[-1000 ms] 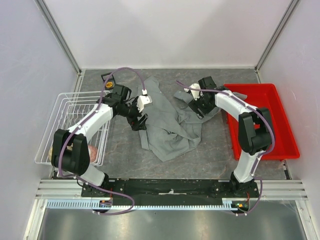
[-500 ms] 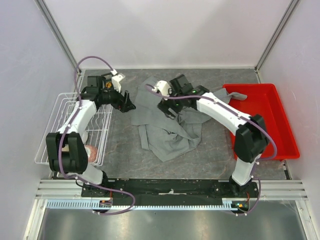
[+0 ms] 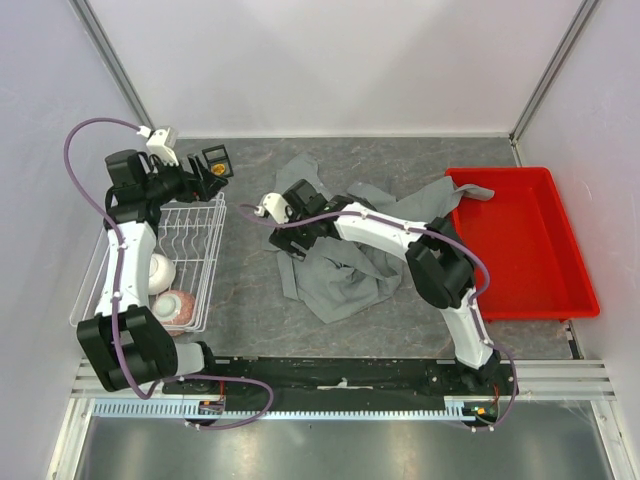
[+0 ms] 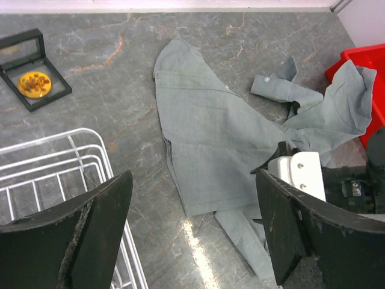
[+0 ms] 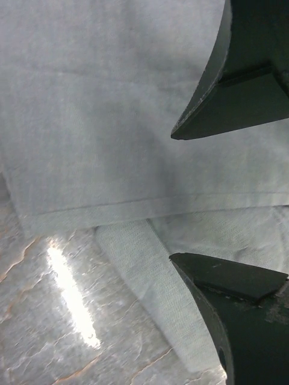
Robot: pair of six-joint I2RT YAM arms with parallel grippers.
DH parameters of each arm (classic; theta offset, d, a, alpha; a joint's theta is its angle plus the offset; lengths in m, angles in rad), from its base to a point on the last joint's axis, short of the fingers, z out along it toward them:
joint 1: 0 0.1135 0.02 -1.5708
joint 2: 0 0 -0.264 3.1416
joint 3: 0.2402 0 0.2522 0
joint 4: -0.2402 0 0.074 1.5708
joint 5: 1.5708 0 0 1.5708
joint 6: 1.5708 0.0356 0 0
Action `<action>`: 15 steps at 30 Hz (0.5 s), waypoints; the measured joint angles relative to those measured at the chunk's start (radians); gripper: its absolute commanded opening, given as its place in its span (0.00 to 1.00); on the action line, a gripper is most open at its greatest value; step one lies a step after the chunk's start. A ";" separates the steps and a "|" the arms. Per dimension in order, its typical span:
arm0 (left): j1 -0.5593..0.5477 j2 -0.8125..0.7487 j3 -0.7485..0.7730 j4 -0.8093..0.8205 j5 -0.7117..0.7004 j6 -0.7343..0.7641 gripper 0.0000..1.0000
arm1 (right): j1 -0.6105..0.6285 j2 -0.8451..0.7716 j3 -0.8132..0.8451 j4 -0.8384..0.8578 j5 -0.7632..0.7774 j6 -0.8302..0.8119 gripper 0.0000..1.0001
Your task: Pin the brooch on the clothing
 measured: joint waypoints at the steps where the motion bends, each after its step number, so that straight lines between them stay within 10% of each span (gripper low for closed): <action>1: 0.004 -0.002 -0.008 0.003 0.000 -0.011 0.89 | 0.008 0.012 0.011 0.002 0.002 0.000 0.80; 15: 0.017 -0.002 -0.043 0.005 0.000 -0.042 0.88 | 0.024 0.074 0.071 0.023 0.127 0.008 0.00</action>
